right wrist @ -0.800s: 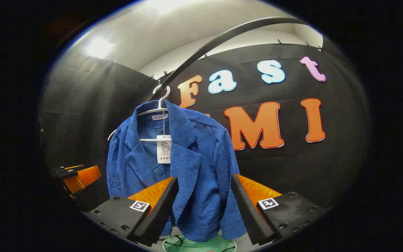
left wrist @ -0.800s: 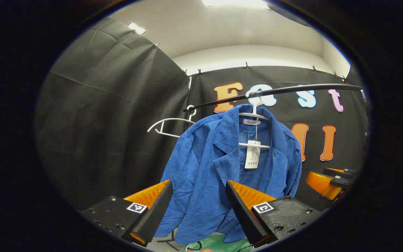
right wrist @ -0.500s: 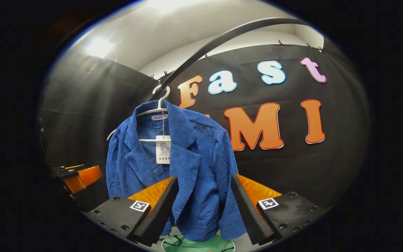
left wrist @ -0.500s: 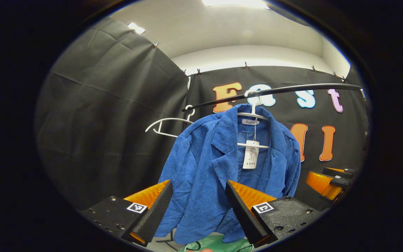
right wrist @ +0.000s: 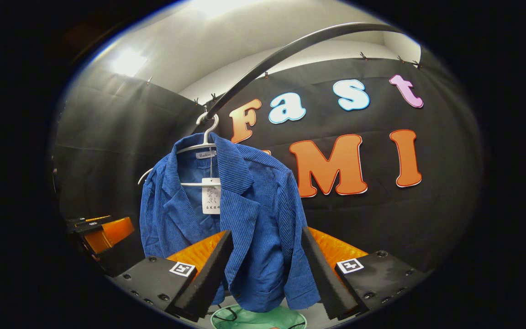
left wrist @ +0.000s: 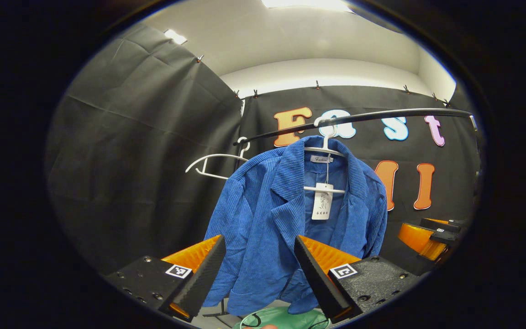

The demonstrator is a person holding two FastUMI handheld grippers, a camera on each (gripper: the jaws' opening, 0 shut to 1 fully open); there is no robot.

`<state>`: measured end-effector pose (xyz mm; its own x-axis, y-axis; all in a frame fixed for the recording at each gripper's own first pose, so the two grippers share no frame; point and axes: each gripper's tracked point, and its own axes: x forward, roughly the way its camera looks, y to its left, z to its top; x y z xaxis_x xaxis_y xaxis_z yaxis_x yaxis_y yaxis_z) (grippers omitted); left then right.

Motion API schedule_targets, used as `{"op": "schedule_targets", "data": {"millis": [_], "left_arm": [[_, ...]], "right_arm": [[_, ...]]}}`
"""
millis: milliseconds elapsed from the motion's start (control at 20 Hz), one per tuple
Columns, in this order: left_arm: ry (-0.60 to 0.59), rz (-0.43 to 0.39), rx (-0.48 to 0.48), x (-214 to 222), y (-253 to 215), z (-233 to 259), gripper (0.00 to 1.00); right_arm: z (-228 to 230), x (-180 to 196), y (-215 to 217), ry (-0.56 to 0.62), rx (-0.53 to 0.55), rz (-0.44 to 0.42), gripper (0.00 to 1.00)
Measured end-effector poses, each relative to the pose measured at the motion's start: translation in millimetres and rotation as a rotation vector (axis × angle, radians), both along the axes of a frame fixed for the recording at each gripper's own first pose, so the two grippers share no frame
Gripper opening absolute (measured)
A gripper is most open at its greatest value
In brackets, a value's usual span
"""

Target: Grasp the clothes on the hanger with both hands and then place them into the laundry hamper below.

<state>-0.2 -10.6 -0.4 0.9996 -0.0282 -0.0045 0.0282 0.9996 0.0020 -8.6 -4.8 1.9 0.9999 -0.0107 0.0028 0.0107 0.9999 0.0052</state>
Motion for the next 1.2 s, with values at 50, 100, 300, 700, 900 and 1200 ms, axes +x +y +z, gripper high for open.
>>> {"op": "schedule_targets", "data": {"millis": [50,100,300,700,900,1200], "left_arm": [[0.0,0.001,0.0,-0.3,1.0,0.1,0.92],[0.0,0.003,0.002,-0.8,1.3,0.7,0.92],[-0.002,0.008,0.01,-2.3,5.1,2.0,0.92],[-0.006,0.02,0.006,-3.5,12.9,3.9,0.92],[-0.013,0.032,0.008,-2.6,18.8,6.6,0.92],[-0.022,0.061,0.011,-4.9,34.4,9.5,0.92]], "right_arm": [[-0.2,-0.1,0.9,0.001,0.001,0.002,0.97],[-0.5,0.4,1.4,0.002,0.002,0.004,0.97],[-1.9,0.3,2.3,0.003,0.009,0.004,0.97],[-5.0,2.2,4.4,0.014,0.014,0.009,0.97],[3.3,12.0,14.4,-0.007,0.001,0.033,0.97],[7.5,47.6,43.2,-0.023,0.006,0.098,0.92]]}}
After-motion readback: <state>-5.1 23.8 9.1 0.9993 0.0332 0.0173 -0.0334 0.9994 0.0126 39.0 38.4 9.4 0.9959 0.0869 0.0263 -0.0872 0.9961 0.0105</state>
